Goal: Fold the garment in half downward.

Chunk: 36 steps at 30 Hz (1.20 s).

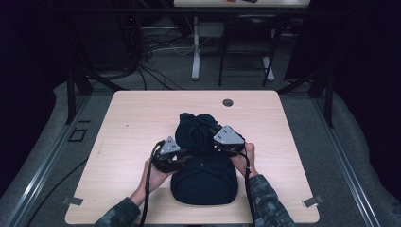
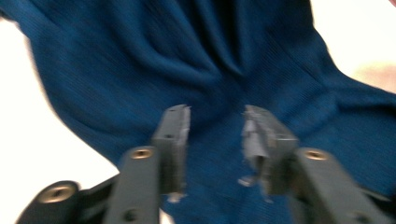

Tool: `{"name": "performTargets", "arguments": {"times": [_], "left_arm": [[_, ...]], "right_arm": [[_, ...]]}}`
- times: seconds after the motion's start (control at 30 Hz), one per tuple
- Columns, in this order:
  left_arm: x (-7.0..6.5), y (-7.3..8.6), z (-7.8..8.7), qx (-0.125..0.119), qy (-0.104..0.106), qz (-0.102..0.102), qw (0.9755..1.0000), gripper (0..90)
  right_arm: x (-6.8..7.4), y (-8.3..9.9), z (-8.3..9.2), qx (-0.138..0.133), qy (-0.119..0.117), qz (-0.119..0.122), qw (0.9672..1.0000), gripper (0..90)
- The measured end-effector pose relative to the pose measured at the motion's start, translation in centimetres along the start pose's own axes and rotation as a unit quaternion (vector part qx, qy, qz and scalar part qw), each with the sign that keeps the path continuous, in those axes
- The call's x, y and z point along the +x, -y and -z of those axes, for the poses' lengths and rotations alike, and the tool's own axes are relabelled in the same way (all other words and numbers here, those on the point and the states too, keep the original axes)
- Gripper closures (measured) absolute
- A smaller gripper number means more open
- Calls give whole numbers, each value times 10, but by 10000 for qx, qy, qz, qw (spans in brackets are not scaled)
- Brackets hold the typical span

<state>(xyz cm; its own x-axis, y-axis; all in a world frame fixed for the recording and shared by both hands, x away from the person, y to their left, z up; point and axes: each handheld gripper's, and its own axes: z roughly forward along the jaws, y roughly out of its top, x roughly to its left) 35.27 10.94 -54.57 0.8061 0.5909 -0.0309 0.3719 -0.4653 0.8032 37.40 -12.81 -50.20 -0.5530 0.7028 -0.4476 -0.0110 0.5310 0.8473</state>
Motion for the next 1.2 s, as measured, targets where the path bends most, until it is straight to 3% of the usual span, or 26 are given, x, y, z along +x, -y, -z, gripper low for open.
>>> {"name": "performTargets", "arguments": {"times": [0.17, 0.23, 0.33, 0.5, 0.63, 0.93, 1.2], "left_arm": [[-8, 19, -22, 548, -86, 88, 9984, 813], [-6, 20, -24, 554, -129, 171, 9982, 850], [-8, 19, -26, 609, -362, 84, 9975, 886], [-8, 16, -31, 601, -746, 106, 9953, 899], [-5, 13, -34, 604, -915, 137, 9939, 900], [-5, 14, -37, 490, -1021, 235, 9933, 900], [-6, 14, -41, 374, -1189, 324, 9917, 900]], "right_arm": [[-2, -1, 2, -16, -44, 17, 10000, 755], [-3, -1, 3, -45, -93, 1, 9999, 754], [-5, -1, 5, -86, -166, 17, 9998, 754], [-10, -1, 9, -129, -223, 54, 9997, 753], [-11, -2, 12, -151, -263, 24, 9995, 753], [-10, -6, 26, -162, -523, -56, 9985, 752], [-6, -4, 36, -15, -709, -113, 9974, 751]]}}
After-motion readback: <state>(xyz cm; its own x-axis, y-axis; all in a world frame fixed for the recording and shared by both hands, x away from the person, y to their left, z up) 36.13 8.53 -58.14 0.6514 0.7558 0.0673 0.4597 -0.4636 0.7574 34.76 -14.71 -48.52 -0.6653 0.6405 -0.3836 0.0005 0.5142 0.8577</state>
